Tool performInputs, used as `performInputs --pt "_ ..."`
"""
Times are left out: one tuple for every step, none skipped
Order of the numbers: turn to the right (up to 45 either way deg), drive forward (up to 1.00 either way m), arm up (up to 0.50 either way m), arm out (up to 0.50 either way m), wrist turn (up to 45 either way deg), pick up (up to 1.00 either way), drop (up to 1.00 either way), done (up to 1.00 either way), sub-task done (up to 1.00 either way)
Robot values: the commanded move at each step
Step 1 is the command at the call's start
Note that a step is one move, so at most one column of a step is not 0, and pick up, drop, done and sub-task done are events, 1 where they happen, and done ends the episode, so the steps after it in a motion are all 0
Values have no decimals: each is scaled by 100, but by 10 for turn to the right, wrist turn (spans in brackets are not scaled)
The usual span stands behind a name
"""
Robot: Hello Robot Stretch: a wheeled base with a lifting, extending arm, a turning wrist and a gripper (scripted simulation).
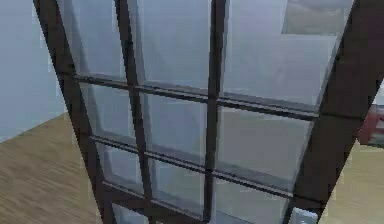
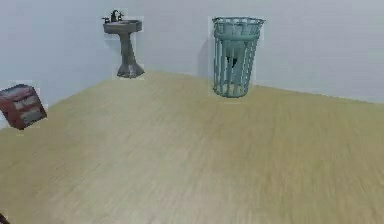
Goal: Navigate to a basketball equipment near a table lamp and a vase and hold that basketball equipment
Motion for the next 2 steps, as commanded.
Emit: performInputs --pt "-450 0 0 0 0 0 0 0 0" --pt "-120 0 0 0 0 0 0 0 0"
